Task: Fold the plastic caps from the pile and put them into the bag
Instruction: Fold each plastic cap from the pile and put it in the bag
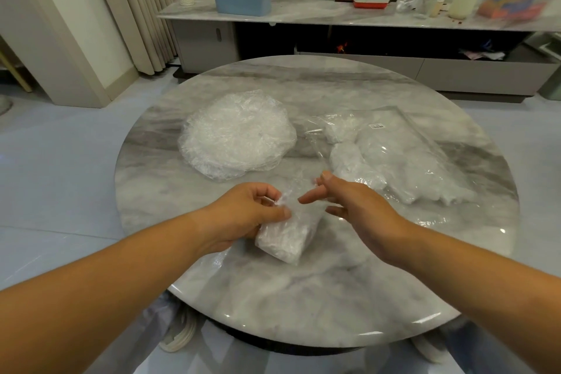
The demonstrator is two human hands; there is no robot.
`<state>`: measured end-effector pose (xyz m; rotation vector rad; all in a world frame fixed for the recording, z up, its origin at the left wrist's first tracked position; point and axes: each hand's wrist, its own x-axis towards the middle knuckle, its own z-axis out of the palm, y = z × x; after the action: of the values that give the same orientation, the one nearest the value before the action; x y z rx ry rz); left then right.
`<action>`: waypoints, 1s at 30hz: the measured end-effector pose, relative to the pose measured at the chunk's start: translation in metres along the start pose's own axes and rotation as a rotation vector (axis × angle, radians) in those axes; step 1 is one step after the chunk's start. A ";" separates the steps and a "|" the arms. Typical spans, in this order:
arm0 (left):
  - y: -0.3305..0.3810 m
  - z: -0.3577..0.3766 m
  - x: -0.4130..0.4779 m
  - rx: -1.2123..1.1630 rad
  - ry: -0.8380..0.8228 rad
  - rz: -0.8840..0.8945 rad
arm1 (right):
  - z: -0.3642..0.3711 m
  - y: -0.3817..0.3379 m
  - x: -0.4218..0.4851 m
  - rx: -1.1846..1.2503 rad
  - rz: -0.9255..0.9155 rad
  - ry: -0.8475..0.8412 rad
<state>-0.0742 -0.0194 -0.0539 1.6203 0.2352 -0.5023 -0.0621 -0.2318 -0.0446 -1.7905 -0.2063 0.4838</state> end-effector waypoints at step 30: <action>-0.009 -0.009 0.002 -0.354 -0.157 -0.280 | 0.013 0.026 -0.032 -0.998 -0.562 -0.261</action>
<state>-0.0749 -0.0094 -0.0622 1.2024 0.4115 -0.7540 -0.0993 -0.2400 -0.0654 -2.4710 -1.2727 0.1939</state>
